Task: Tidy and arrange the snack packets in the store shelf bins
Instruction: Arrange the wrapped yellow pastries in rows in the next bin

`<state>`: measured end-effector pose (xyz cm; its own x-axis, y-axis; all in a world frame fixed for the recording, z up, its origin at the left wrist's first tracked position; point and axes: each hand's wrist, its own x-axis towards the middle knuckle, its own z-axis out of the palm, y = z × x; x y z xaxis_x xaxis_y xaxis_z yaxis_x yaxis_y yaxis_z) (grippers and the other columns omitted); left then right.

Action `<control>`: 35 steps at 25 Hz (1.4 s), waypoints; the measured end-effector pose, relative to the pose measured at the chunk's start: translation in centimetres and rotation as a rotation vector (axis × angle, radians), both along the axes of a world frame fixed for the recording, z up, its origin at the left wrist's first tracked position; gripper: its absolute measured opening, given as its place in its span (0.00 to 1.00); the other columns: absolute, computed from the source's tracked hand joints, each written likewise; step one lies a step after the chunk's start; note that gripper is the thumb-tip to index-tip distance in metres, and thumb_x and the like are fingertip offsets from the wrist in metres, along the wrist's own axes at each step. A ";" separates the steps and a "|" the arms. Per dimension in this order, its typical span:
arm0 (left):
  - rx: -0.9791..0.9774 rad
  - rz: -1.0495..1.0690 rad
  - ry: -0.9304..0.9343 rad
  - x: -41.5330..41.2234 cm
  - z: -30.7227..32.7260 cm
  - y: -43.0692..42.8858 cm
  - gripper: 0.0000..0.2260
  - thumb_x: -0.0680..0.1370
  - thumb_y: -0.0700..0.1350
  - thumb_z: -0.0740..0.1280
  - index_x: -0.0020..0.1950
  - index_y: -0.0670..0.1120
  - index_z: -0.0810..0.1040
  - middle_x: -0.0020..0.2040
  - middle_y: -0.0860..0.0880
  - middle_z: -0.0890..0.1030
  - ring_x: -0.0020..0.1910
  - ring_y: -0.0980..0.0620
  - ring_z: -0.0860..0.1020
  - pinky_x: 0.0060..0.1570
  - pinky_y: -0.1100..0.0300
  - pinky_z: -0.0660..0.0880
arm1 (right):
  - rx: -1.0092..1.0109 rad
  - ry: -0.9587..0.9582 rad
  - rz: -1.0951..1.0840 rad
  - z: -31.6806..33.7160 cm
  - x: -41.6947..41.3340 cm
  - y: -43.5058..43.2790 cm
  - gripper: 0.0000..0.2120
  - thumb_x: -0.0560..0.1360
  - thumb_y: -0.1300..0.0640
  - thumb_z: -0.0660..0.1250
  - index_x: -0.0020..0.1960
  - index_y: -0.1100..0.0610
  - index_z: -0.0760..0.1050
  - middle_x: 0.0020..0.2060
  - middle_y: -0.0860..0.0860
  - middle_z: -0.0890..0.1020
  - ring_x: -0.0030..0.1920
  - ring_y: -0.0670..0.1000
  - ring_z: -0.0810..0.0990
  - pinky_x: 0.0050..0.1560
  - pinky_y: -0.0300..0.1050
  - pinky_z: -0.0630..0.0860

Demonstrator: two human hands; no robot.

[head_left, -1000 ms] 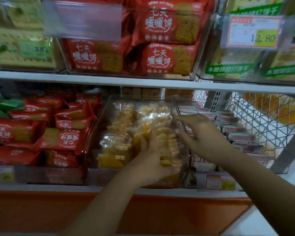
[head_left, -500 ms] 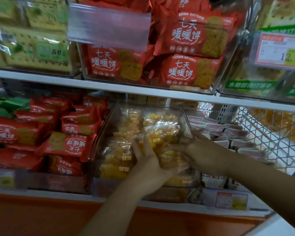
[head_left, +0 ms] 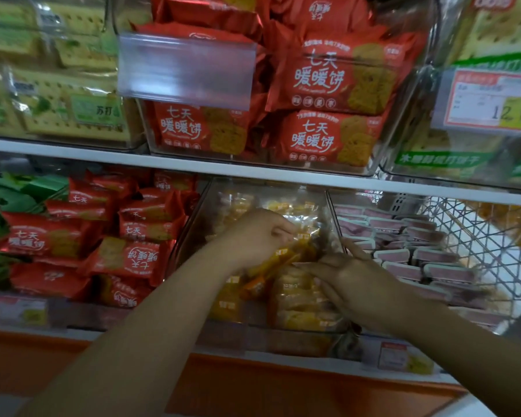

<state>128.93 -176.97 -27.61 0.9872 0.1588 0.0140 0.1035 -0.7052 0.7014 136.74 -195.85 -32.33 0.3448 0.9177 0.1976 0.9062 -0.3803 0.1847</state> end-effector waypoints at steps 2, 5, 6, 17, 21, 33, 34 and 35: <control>0.194 -0.074 0.056 2.7 -0.4 -0.5 0.11 0.77 0.44 0.66 0.59 0.46 0.80 0.59 0.49 0.80 0.57 0.54 0.77 0.57 0.65 0.71 | 0.006 0.017 -0.009 -0.2 -0.1 -0.2 0.23 0.76 0.49 0.47 0.66 0.47 0.71 0.46 0.45 0.81 0.49 0.48 0.80 0.68 0.49 0.58; 0.537 -0.136 0.145 4.9 -1.4 -0.9 0.09 0.75 0.48 0.69 0.53 0.49 0.82 0.53 0.49 0.82 0.52 0.50 0.79 0.54 0.54 0.76 | 0.007 0.017 -0.009 -0.4 0.1 -0.3 0.22 0.76 0.49 0.48 0.66 0.47 0.71 0.47 0.45 0.82 0.50 0.48 0.80 0.70 0.48 0.55; 0.651 -0.149 0.150 5.1 -1.5 -1.1 0.07 0.75 0.48 0.68 0.51 0.49 0.82 0.51 0.49 0.81 0.50 0.49 0.79 0.52 0.53 0.76 | 0.004 0.025 -0.008 -0.4 0.1 -0.2 0.22 0.76 0.48 0.48 0.66 0.46 0.70 0.47 0.45 0.81 0.51 0.49 0.80 0.69 0.48 0.52; 0.061 0.105 -0.169 1.5 -1.1 -0.3 0.09 0.80 0.38 0.57 0.42 0.50 0.66 0.45 0.47 0.77 0.42 0.53 0.82 0.41 0.58 0.76 | 0.034 0.007 0.000 -0.4 -0.1 -0.3 0.20 0.76 0.48 0.52 0.65 0.45 0.71 0.47 0.43 0.82 0.49 0.46 0.80 0.64 0.49 0.58; 0.161 -0.013 0.007 1.4 -4.8 -0.6 0.06 0.80 0.40 0.57 0.47 0.50 0.70 0.46 0.52 0.74 0.48 0.52 0.76 0.38 0.65 0.68 | 0.059 -0.038 0.021 0.0 -0.1 -0.1 0.19 0.74 0.49 0.54 0.60 0.48 0.76 0.42 0.43 0.82 0.43 0.45 0.81 0.60 0.44 0.61; 0.527 0.083 -0.054 -4.9 -0.9 5.5 0.15 0.80 0.46 0.62 0.65 0.58 0.74 0.61 0.56 0.78 0.62 0.57 0.73 0.61 0.61 0.65 | -0.086 0.202 -0.038 2.5 1.3 2.8 0.14 0.80 0.49 0.50 0.55 0.53 0.72 0.54 0.49 0.78 0.65 0.50 0.69 0.73 0.45 0.39; 0.582 0.094 -0.028 -5.5 -1.6 5.6 0.14 0.80 0.49 0.60 0.66 0.60 0.72 0.63 0.57 0.76 0.66 0.57 0.69 0.66 0.56 0.59 | -0.096 0.205 -0.055 2.9 1.3 3.1 0.14 0.80 0.49 0.50 0.54 0.53 0.72 0.51 0.50 0.79 0.63 0.51 0.71 0.73 0.46 0.40; 0.601 0.099 -0.001 -6.0 -2.3 5.5 0.14 0.80 0.53 0.58 0.65 0.60 0.72 0.64 0.58 0.75 0.69 0.57 0.65 0.69 0.52 0.54 | -0.113 0.197 -0.070 3.3 1.2 3.4 0.15 0.80 0.48 0.50 0.55 0.53 0.72 0.51 0.50 0.79 0.63 0.51 0.71 0.73 0.46 0.42</control>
